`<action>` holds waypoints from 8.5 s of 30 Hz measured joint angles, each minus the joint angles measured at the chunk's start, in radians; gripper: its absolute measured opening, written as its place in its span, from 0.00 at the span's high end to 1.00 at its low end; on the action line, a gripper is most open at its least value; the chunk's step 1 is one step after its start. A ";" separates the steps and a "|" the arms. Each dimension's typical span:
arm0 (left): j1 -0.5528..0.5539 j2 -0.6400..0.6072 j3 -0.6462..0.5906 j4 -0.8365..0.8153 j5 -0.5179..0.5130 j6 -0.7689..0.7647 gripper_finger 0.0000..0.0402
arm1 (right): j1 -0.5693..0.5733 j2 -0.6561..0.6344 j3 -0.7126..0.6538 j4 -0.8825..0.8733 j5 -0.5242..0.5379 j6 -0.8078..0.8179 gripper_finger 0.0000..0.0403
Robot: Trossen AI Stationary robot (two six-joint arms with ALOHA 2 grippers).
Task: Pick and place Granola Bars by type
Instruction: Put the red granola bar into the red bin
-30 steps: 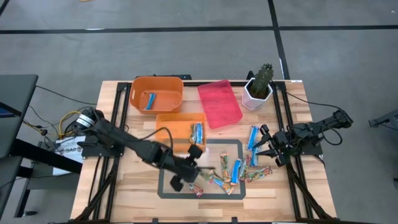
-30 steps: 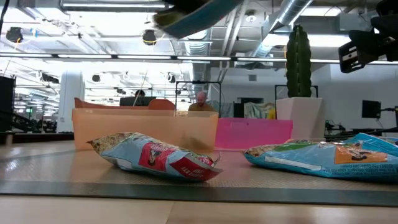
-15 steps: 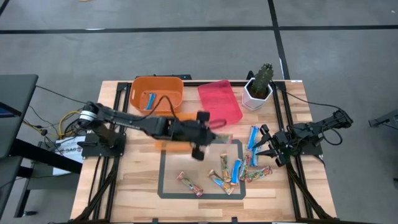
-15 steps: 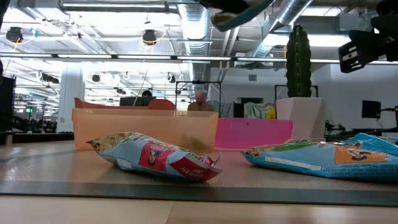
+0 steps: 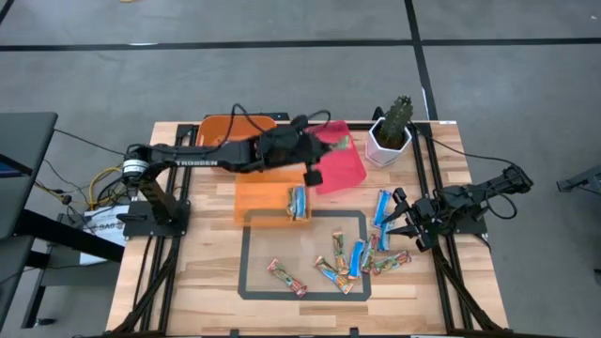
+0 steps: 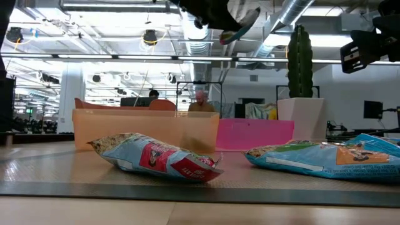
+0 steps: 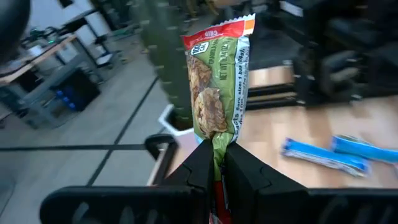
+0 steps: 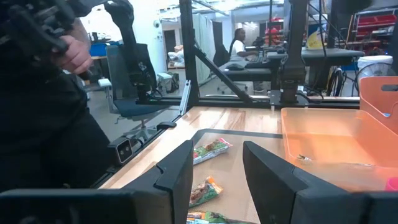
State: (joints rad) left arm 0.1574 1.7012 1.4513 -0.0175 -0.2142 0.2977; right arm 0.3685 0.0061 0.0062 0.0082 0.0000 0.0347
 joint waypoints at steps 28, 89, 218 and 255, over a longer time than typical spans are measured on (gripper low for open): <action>0.125 0.314 0.291 -0.182 0.145 -0.156 0.94 | 0.000 0.000 0.000 0.000 0.000 0.000 0.67; 0.132 0.449 0.570 -0.625 0.284 -0.292 0.65 | 0.000 0.000 0.000 0.000 0.000 0.000 0.67; -0.604 0.282 -0.211 -0.330 0.182 0.095 0.65 | 0.000 0.000 0.000 0.003 0.000 0.000 0.67; -0.519 0.262 -0.012 -0.413 0.161 0.019 0.96 | 0.000 -0.001 0.000 0.002 0.000 0.000 0.67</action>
State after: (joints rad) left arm -0.3613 1.9636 1.4392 -0.4306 -0.0529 0.3168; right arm 0.3687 0.0056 0.0059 0.0097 -0.0001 0.0346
